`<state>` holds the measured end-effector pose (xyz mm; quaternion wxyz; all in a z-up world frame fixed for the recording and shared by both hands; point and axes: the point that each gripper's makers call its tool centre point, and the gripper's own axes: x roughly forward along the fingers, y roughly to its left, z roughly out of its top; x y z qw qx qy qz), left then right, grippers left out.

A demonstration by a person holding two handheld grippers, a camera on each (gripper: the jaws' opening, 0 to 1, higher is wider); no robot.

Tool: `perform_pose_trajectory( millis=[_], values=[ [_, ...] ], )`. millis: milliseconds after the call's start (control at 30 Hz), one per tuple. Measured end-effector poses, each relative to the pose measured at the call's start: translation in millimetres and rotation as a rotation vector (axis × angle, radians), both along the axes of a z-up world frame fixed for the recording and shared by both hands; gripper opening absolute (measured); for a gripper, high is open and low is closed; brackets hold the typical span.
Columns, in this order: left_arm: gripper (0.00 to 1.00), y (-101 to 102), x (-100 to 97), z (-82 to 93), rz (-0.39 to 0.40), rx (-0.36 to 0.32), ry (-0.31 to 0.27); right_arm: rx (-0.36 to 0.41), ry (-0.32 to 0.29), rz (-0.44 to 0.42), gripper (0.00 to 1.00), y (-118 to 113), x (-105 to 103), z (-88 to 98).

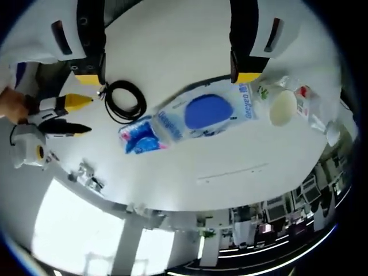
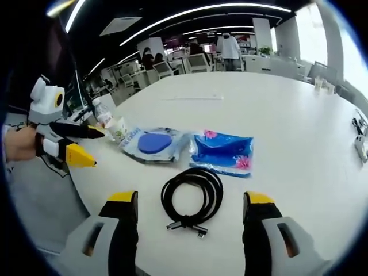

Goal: Arrange the tabletop items into an orderly group along one side of the table until the central work area is clear of visible clutter.

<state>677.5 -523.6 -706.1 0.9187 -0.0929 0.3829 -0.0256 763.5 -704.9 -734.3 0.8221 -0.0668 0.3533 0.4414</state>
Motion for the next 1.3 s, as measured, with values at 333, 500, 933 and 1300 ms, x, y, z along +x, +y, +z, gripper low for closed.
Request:
perform_pose_trajectory(
  millis=[333,500,933,1300],
  values=[
    [0.86,26.8,-26.2,6.8,0.05,0.009,-0.003,-0.008,0.014,-0.03,0.72,-5.8,-7.2,2.1],
    [0.85,48.1,-48.6,8.5,0.086,0.012,0.003,-0.041,-0.008,-0.02,0.72,-11.7,-13.6,7.6],
    [0.84,83.8,-76.5,23.5,0.146,0.004,-0.036,-0.036,-0.017,-0.039,0.72,-11.6,-19.3,18.3],
    [0.86,113.3,-112.3,35.3,0.151,-0.008,-0.044,-0.045,-0.021,-0.028,0.72,-9.3,-34.5,26.5]
  ],
)
